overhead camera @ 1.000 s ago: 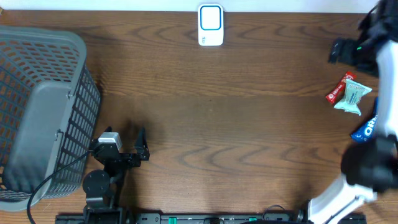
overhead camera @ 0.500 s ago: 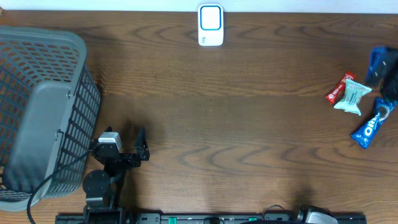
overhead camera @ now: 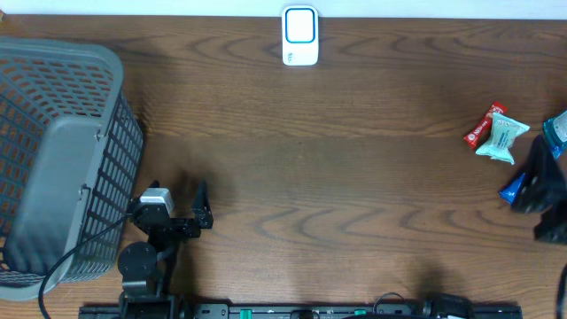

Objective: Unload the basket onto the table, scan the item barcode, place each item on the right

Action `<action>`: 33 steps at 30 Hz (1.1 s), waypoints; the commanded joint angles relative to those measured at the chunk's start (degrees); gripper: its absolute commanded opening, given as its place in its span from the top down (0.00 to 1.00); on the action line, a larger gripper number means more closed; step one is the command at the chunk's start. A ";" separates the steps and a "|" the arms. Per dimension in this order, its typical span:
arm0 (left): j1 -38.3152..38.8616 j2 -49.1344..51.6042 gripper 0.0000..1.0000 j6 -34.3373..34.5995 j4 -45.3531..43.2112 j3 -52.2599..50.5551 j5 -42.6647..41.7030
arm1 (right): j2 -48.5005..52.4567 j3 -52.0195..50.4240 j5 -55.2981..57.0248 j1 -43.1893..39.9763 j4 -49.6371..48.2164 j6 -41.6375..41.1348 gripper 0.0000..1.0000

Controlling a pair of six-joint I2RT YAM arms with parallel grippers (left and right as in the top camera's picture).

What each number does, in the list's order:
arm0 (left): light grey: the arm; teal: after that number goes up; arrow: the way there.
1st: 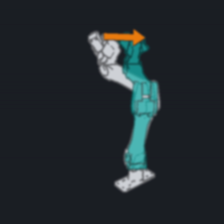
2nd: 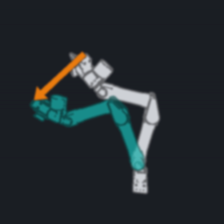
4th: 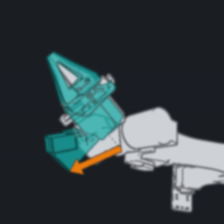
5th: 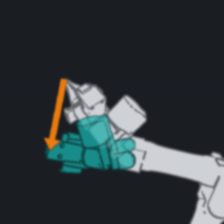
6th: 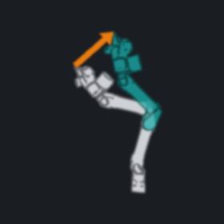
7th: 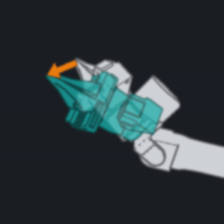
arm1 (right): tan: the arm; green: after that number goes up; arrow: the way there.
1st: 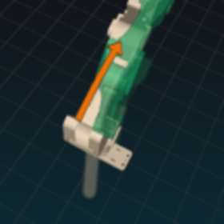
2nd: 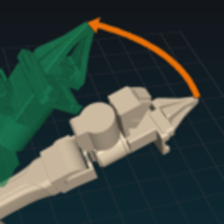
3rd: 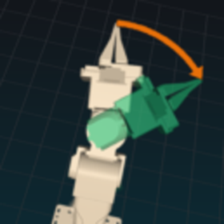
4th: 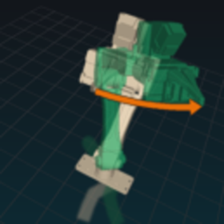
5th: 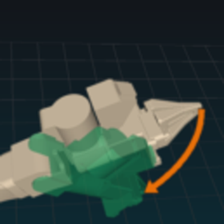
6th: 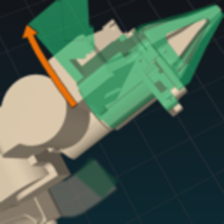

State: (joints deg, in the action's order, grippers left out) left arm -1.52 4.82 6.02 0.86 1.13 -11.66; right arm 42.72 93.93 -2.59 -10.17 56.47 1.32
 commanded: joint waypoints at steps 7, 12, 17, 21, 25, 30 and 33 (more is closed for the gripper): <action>-0.35 0.02 0.02 0.26 1.95 -0.90 -0.74 | -21.92 -32.24 -0.87 3.82 -19.93 2.14 0.01; -0.35 0.02 0.02 0.26 1.95 -0.90 -0.74 | -31.95 -50.40 -3.41 4.28 -34.60 1.95 0.01; -0.35 0.02 0.02 0.28 1.95 -0.90 -0.74 | -40.63 -67.23 -3.82 4.66 -47.12 1.90 0.01; -0.35 0.02 0.02 0.28 1.95 -0.90 -0.74 | -42.12 -76.85 -3.80 5.03 -56.28 0.79 0.01; -0.35 0.02 0.02 0.26 1.95 -0.90 -0.74 | -42.42 -82.77 -1.79 5.81 -59.78 0.26 0.01; -0.35 0.02 0.02 0.28 1.95 -0.90 -0.74 | -42.42 -89.94 -0.24 6.80 -59.98 0.26 0.01; -0.35 0.02 0.02 0.26 1.95 -0.90 -0.74 | -42.42 -93.00 0.42 6.91 -60.11 0.24 0.01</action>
State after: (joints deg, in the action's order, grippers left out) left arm -1.52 4.82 6.02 0.86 1.13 -11.68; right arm 0.95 2.98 -3.75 -3.84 -3.42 2.13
